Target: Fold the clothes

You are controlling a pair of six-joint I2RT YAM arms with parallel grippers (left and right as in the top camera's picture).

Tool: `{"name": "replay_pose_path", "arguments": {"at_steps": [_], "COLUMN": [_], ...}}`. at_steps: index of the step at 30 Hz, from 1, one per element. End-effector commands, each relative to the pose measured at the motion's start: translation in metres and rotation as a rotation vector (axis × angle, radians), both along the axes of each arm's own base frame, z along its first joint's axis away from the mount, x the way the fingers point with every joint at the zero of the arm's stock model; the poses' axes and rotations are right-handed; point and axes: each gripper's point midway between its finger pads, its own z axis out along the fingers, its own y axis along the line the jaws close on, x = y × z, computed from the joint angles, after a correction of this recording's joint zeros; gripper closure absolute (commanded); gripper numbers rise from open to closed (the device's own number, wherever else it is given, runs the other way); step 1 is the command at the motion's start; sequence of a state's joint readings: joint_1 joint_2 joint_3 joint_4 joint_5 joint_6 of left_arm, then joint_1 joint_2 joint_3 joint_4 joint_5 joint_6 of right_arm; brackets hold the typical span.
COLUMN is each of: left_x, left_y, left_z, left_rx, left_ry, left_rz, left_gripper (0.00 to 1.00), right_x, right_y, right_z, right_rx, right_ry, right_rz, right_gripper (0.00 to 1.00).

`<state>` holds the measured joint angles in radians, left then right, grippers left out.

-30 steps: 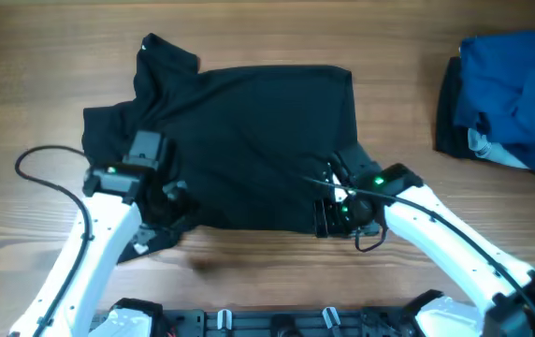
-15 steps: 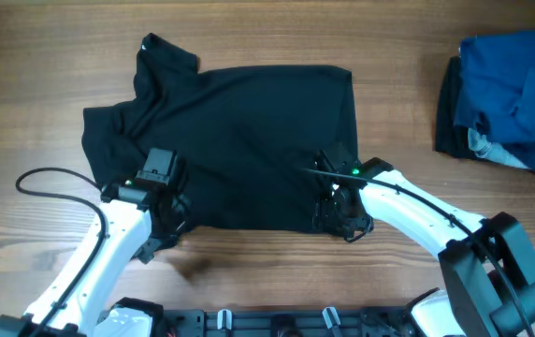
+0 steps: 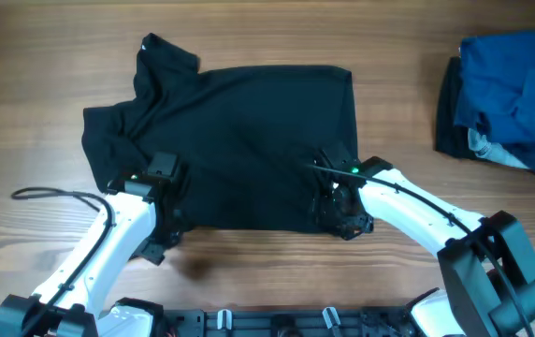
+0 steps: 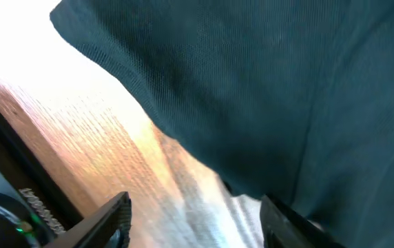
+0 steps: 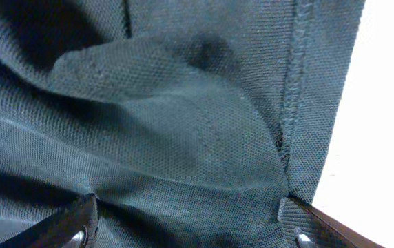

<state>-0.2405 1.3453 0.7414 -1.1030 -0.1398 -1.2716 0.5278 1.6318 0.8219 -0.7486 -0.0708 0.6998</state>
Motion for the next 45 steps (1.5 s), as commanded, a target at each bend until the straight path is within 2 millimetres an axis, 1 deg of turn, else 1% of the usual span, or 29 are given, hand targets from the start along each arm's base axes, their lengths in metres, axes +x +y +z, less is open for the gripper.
{"name": "replay_pose_path", "arguments": {"at_steps": [1, 2, 3, 5, 7, 9, 10, 12, 14, 15, 16, 17, 18, 19, 22, 23, 24, 25, 26, 28, 29, 30, 32, 34, 37, 38, 39, 41, 45], "left_x": [0.001, 0.0, -0.005, -0.015, -0.029, -0.037, -0.036, -0.028, -0.023, -0.023, -0.024, -0.024, -0.025, -0.025, -0.025, -0.025, -0.024, -0.024, -0.024, -0.022, -0.021, -0.02, -0.019, -0.018, -0.007, -0.003, 0.0, 0.006, 0.011], "left_y": [0.009, 0.009, 0.01, 0.014, 0.017, 0.019, 0.019, 0.017, 0.015, 0.015, 0.016, 0.016, 0.016, 0.016, 0.016, 0.016, 0.017, 0.018, 0.019, 0.023, 0.025, 0.026, 0.028, 0.027, 0.026, 0.026, 0.028, 0.033, 0.033], "left_z": [0.0, -0.001, -0.004, -0.01, -0.021, -0.034, -0.043, -0.049, -0.05, -0.05, -0.051, -0.051, -0.051, -0.051, -0.051, -0.051, -0.051, -0.051, -0.05, -0.049, -0.049, -0.048, -0.048, -0.046, -0.033, -0.023, -0.012, 0.016, 0.048], "left_rx": [0.079, 0.085, 0.099, 0.128, 0.16, 0.17, 0.157, 0.132, 0.118, 0.119, 0.12, 0.121, 0.122, 0.121, 0.122, 0.122, 0.125, 0.131, 0.138, 0.158, 0.169, 0.174, 0.179, 0.174, 0.148, 0.147, 0.151, 0.157, 0.114], "left_ry": [-0.053, -0.059, -0.062, -0.065, -0.061, -0.067, -0.092, -0.13, -0.15, -0.15, -0.148, -0.145, -0.144, -0.144, -0.144, -0.145, -0.146, -0.15, -0.155, -0.17, -0.182, -0.187, -0.193, -0.199, -0.226, -0.24, -0.261, -0.315, -0.414], "left_rz": [0.227, 0.274, 0.357, 0.481, 0.605, 0.657, 0.667, 0.671, 0.672, 0.672, 0.671, 0.672, 0.67, 0.668, 0.668, 0.668, 0.667, 0.665, 0.664, 0.66, 0.657, 0.656, 0.655, 0.646, 0.555, 0.532, 0.513, 0.466, 0.398], "left_gripper": [0.44, 0.44, 0.38, 0.26, 0.21, 0.11, 0.0, 0.0, 0.01, 0.05, 0.09, 0.09, 0.1, 0.15, 0.19, 0.3, 0.45, 0.69, 0.82, 0.93, 0.96, 0.96, 0.96, 0.96, 0.96, 0.96, 0.96, 0.96, 0.96], "right_x": [-0.014, -0.015, -0.015, -0.016, -0.017, -0.015, -0.01, 0.004, 0.009, 0.01, 0.01, 0.009, 0.007, 0.005, 0.006, 0.006, 0.007, 0.008, 0.009, 0.013, 0.014, 0.014, 0.014, 0.014, 0.013, 0.012, 0.01, 0.003, -0.017], "right_y": [-0.013, -0.017, -0.025, -0.038, -0.048, -0.057, -0.058, -0.047, -0.043, -0.042, -0.042, -0.042, -0.043, -0.044, -0.044, -0.044, -0.044, -0.045, -0.044, -0.043, -0.042, -0.042, -0.042, -0.042, -0.04, -0.04, -0.041, -0.044, -0.052], "right_z": [-0.015, -0.015, -0.015, -0.014, -0.013, -0.013, -0.014, -0.015, -0.016, -0.016, -0.016, -0.016, -0.015, -0.015, -0.015, -0.015, -0.016, -0.016, -0.016, -0.016, -0.016, -0.016, -0.016, -0.015, -0.006, -0.002, 0.007, 0.024, 0.053], "right_rx": [-0.065, -0.084, -0.113, -0.154, -0.175, -0.183, -0.166, -0.092, -0.065, -0.06, -0.06, -0.063, -0.068, -0.075, -0.073, -0.073, -0.07, -0.071, -0.069, -0.056, -0.051, -0.05, -0.049, -0.047, -0.026, -0.023, -0.016, -0.009, 0.0], "right_ry": [0.065, 0.068, 0.074, 0.086, 0.106, 0.113, 0.109, 0.087, 0.074, 0.073, 0.073, 0.077, 0.081, 0.087, 0.078, 0.078, 0.075, 0.067, 0.063, 0.048, 0.042, 0.04, 0.038, 0.037, 0.032, 0.028, 0.018, 0.008, -0.001], "right_rz": [-0.101, -0.139, -0.203, -0.337, -0.474, -0.639, -0.76, -0.777, -0.777, -0.778, -0.777, -0.771, -0.768, -0.765, -0.71, -0.7, -0.686, -0.662, -0.648, -0.6, -0.574, -0.548, -0.487, -0.47, -0.475, -0.483, -0.485, -0.5, -0.541], "right_gripper": [0.15, 0.15, 0.12, 0.12, 0.08, 0.08, 0.11, 0.14, 0.18, 0.21, 0.29, 0.34, 0.49, 0.61, 0.78, 0.82, 0.82, 0.82, 0.82, 0.83, 0.87, 0.96, 0.96, 0.96, 0.96, 0.96, 0.96, 0.96, 0.96]}}
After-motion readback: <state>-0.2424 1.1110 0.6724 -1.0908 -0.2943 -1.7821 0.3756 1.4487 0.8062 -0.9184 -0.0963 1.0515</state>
